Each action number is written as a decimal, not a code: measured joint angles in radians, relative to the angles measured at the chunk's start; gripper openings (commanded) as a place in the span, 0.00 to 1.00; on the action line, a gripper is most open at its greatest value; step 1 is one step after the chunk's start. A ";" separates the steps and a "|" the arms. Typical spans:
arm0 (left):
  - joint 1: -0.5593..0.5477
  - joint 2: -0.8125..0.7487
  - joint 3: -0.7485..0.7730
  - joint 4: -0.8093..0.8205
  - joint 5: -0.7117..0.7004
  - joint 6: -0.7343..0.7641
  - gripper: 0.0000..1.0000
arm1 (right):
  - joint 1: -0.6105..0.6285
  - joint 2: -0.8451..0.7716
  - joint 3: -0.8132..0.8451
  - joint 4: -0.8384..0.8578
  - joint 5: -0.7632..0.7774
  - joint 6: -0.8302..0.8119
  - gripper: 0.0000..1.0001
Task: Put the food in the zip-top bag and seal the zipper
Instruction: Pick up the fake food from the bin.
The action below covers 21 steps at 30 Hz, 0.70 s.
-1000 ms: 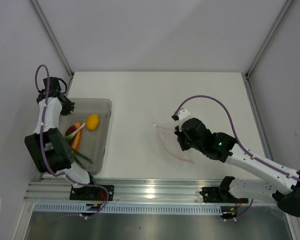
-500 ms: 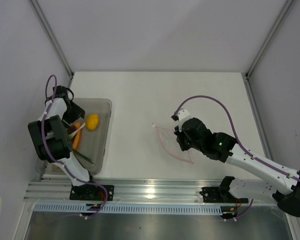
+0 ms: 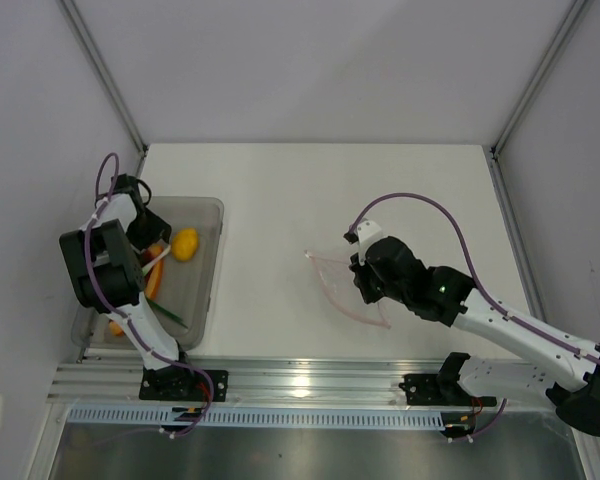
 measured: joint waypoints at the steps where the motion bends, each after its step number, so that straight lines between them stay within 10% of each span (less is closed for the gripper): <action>1: 0.000 0.006 0.004 -0.004 -0.002 0.000 0.84 | -0.001 0.000 -0.001 0.000 -0.003 0.000 0.00; 5: 0.000 0.035 0.028 -0.027 -0.013 0.001 0.71 | -0.006 -0.003 -0.001 0.000 -0.005 -0.003 0.00; 14: -0.005 0.064 0.064 -0.051 -0.031 0.035 0.01 | -0.016 -0.018 -0.001 0.002 -0.005 -0.011 0.00; 21: -0.005 0.069 0.077 -0.066 -0.027 0.046 0.01 | -0.019 -0.018 -0.001 0.007 -0.005 -0.011 0.00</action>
